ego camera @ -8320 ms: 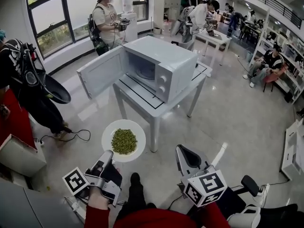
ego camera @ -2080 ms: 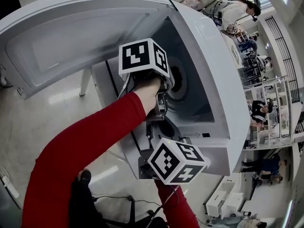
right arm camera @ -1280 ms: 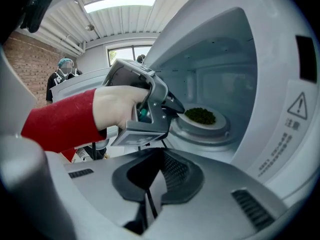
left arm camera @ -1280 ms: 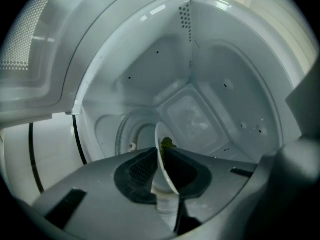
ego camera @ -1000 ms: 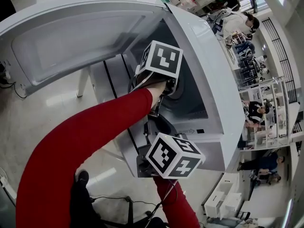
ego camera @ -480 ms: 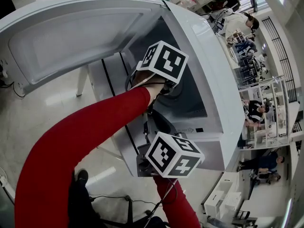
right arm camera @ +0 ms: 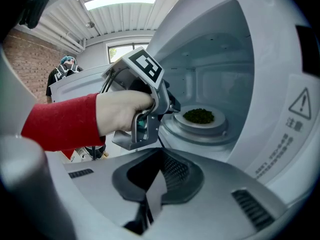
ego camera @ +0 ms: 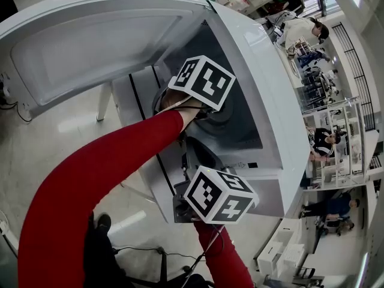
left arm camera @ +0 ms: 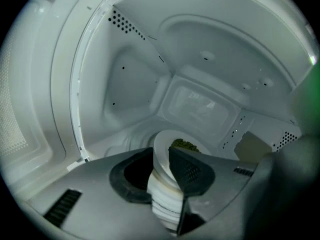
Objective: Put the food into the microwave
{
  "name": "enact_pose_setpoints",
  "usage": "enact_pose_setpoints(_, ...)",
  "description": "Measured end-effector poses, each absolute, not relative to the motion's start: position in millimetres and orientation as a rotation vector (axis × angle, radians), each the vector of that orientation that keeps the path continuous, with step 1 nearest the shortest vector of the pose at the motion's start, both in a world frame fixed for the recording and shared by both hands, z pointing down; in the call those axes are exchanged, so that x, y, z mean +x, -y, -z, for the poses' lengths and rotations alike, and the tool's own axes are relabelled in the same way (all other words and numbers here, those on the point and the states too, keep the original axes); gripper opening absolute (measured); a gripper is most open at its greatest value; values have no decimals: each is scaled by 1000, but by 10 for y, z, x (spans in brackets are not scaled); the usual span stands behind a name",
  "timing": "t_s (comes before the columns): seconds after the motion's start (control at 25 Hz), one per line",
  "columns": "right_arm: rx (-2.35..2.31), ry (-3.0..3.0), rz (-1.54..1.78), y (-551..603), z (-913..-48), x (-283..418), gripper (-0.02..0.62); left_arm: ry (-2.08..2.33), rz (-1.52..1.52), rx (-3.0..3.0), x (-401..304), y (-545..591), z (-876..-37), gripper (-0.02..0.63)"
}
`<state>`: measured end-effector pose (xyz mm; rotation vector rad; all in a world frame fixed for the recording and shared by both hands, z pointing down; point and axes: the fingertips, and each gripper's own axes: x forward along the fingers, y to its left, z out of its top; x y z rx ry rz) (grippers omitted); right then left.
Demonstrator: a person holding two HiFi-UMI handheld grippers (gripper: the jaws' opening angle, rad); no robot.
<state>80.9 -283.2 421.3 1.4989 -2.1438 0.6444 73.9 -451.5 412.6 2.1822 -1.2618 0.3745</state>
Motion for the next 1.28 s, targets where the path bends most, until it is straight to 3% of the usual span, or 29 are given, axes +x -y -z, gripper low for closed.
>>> enact_pose_setpoints(0.28,1491,2142,-645,2849,-4261,792,14,1260,-317,2186,682,4540,-4118,106)
enact_pose_setpoints(0.56,1494,2148,-642,2874,-4264,768,14,1301,-225,2172,443,4533,-4086,11)
enact_pose_setpoints(1.28,1469,2270,-643,2501,-4058,656,14,1007,157,2064,183,3607,-4172,8)
